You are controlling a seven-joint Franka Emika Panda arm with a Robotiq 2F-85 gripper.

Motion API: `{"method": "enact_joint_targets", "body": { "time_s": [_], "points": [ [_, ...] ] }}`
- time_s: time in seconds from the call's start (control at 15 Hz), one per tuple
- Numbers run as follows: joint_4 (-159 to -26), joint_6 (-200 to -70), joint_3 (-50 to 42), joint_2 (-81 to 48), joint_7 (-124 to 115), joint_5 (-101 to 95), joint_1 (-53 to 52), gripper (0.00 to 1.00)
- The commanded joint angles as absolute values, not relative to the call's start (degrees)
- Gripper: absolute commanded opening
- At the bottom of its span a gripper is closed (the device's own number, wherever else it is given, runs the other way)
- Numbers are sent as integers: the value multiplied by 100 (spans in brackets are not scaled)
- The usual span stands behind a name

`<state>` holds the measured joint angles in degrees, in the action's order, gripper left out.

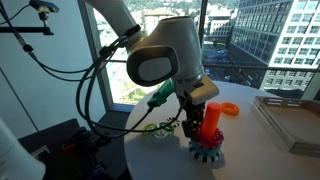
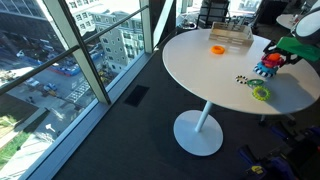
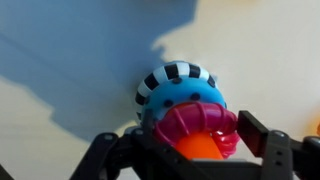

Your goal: Remove the ring from the pole

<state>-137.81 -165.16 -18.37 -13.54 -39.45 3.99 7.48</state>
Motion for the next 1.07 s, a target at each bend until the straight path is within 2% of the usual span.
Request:
{"method": "enact_joint_targets", "body": {
  "time_s": [0.0,0.73,0.8,1.0],
  "points": [
    [-13986,-16503,-1897,-923,-3888,474,715,59],
    [-14216,-16448,-1852,-127,-3895,398,749,59],
    [-14230,-16422,-1847,-110,-3878,396,748,96],
    [-14258,-16308,-1827,-118,-3827,398,742,100]
  ]
}}
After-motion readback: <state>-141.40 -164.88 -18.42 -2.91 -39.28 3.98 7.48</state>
